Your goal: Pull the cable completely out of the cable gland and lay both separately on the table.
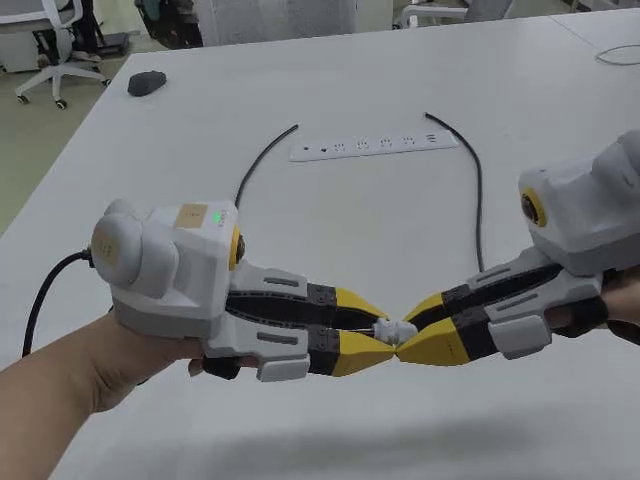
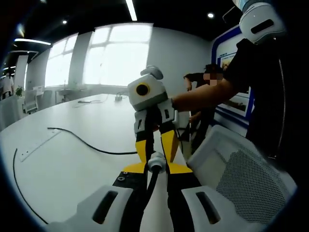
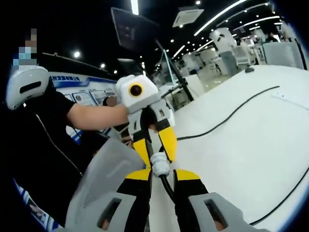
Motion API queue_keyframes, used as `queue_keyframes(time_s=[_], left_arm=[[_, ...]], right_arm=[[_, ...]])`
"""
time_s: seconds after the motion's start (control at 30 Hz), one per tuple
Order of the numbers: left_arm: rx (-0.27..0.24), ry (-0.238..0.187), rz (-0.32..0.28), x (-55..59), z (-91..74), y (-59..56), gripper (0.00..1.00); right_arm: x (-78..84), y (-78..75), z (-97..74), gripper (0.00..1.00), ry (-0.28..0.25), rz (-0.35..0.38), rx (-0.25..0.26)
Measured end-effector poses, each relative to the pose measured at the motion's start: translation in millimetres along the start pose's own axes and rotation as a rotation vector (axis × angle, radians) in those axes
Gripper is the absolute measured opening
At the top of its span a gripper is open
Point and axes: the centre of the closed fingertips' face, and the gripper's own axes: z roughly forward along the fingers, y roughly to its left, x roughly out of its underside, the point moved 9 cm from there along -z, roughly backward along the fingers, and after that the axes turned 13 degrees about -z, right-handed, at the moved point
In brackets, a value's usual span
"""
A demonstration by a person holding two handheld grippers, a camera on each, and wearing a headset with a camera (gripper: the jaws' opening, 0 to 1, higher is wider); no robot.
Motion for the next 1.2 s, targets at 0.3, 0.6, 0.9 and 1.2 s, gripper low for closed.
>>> queue_keyframes(time_s=[0.3, 0.6, 0.9, 1.2], left_arm=[[-0.009, 0.017, 0.041, -1.9, 1.6, 0.7, 0.15], [-0.022, 0.018, -0.002, -1.5, -0.3, 4.2, 0.15], [-0.037, 0.035, -0.095, 4.8, -0.9, 5.0, 0.14], [-0.037, 0.038, -0.122, 9.5, 1.6, 3.2, 0.14]], right_arm=[[-2.8, -2.6, -0.2, 0.09, -0.031, 0.102, -0.039], [-9.0, 5.8, 1.7, 0.08, 0.024, -0.116, 0.055], [-11.0, 22.0, 6.8, 0.07, 0.162, -0.534, 0.194], [-6.7, 25.4, 8.8, 0.07, 0.223, -0.680, 0.227]])
